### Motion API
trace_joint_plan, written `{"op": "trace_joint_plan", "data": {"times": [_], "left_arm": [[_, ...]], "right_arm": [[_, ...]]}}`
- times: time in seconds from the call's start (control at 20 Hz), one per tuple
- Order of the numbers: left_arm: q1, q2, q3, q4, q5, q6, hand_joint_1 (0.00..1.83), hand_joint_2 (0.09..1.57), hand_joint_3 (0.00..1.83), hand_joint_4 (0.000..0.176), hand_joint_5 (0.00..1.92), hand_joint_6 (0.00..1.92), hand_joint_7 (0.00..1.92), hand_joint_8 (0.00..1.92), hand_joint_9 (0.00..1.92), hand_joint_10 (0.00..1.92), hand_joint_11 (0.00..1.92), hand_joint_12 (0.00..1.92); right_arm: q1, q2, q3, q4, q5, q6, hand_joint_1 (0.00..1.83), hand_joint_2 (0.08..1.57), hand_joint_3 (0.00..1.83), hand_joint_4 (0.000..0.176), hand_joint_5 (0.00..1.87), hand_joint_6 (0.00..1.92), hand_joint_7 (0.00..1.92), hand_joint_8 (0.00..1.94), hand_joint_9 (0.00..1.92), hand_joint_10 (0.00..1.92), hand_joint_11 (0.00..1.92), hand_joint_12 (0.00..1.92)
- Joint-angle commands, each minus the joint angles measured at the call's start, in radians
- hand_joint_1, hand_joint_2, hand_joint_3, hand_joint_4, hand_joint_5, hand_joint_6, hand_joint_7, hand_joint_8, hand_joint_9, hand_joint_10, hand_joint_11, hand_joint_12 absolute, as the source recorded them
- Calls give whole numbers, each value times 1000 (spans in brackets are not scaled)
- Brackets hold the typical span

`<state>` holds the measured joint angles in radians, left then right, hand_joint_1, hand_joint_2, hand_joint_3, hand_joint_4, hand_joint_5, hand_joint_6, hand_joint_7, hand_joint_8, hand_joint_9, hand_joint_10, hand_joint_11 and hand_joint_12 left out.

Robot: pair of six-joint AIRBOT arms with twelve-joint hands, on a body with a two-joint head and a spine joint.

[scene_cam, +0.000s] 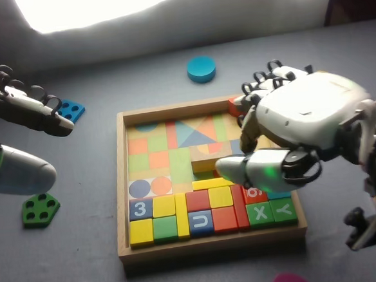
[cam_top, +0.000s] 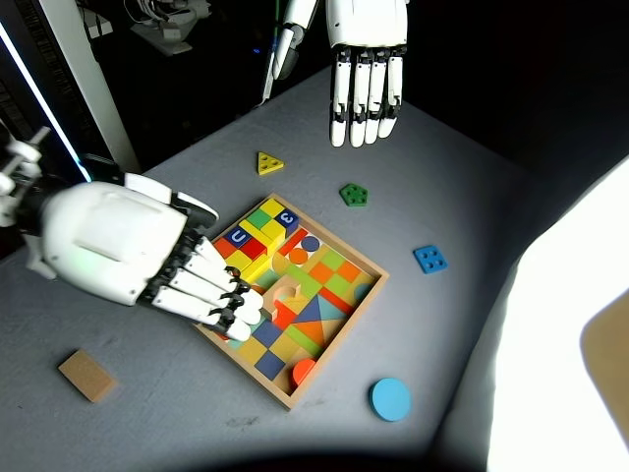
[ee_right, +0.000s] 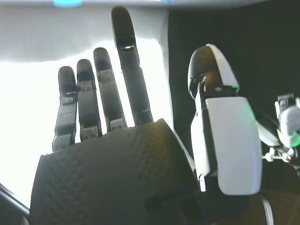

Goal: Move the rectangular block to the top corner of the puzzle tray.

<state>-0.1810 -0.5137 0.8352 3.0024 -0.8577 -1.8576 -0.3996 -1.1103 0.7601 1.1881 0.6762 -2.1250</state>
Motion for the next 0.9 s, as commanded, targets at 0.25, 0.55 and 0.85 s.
{"op": "trace_joint_plan", "data": {"times": [0.25,0.55,0.85], "left_arm": [[-12,2,2,10,81,-3,0,1194,0,31,313,8,294,7,307,2,38,728],[-12,2,2,10,81,-3,0,1190,0,34,336,3,301,0,310,0,23,777],[-12,2,2,10,81,-3,0,1195,0,27,295,0,280,0,288,0,21,733]], "right_arm": [[9,-52,69,-55,83,11,69,1211,2,0,976,111,329,0,205,28,0,521],[12,-101,116,-56,75,32,64,1204,0,0,944,86,350,4,167,7,0,349],[21,-166,174,-59,69,64,5,1213,2,0,899,81,262,1,102,0,0,200]]}}
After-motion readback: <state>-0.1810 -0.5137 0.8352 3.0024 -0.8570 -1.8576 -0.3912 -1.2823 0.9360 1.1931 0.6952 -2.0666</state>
